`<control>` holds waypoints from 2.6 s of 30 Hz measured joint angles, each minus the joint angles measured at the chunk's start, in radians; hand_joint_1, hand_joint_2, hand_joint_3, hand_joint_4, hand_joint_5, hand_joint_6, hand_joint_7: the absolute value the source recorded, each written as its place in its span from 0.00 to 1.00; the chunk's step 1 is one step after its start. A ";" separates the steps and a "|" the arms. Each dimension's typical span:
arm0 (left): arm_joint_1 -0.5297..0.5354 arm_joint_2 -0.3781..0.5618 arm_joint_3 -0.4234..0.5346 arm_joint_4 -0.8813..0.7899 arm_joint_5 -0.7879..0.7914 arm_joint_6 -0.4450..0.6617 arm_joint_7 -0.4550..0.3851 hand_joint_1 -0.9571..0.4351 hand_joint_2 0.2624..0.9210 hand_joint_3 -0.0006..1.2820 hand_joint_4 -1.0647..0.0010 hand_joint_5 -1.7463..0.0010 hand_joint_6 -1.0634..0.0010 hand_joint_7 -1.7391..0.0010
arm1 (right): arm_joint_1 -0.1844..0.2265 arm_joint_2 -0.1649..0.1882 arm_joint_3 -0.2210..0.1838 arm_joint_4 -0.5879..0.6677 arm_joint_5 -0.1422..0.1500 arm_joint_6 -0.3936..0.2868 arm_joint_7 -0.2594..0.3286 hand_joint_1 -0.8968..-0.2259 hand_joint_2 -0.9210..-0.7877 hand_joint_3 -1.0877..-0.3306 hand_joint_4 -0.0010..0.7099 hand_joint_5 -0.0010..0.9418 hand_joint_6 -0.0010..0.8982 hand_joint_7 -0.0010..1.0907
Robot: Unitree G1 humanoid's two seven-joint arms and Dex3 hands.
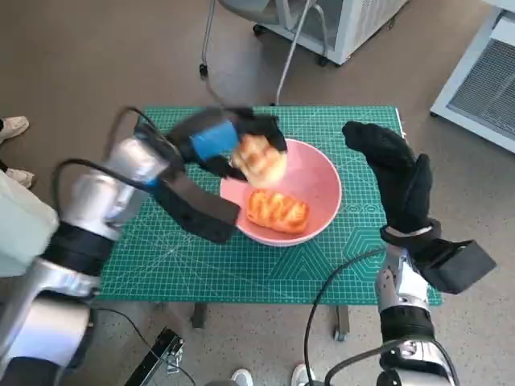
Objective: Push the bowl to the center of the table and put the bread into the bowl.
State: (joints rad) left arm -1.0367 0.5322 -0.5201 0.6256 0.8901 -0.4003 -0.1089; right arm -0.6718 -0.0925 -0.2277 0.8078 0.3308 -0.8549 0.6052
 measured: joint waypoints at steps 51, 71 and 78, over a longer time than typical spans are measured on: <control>0.284 -0.012 0.336 -0.038 -0.523 -0.060 -0.137 0.43 1.00 0.14 0.39 0.92 0.35 0.86 | 0.006 -0.013 0.043 -0.114 -0.042 0.013 -0.091 0.44 0.00 0.45 0.52 0.01 0.03 0.74; 0.500 -0.181 0.564 -0.337 -0.845 -0.142 -0.032 0.54 1.00 0.17 0.85 0.54 0.85 0.49 | 0.005 -0.007 0.081 -0.322 -0.249 0.067 -0.366 0.51 0.00 0.37 0.53 0.01 0.02 0.75; 0.537 -0.213 0.581 -0.387 -0.853 -0.124 -0.020 0.59 1.00 0.19 0.89 0.51 0.92 0.45 | -0.006 -0.016 0.089 -0.322 -0.291 0.057 -0.419 0.51 0.00 0.37 0.53 0.01 0.04 0.75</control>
State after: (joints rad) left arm -0.4993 0.3191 0.0607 0.2390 0.0375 -0.5241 -0.1287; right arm -0.6779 -0.1088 -0.1387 0.4860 0.0397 -0.7978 0.1867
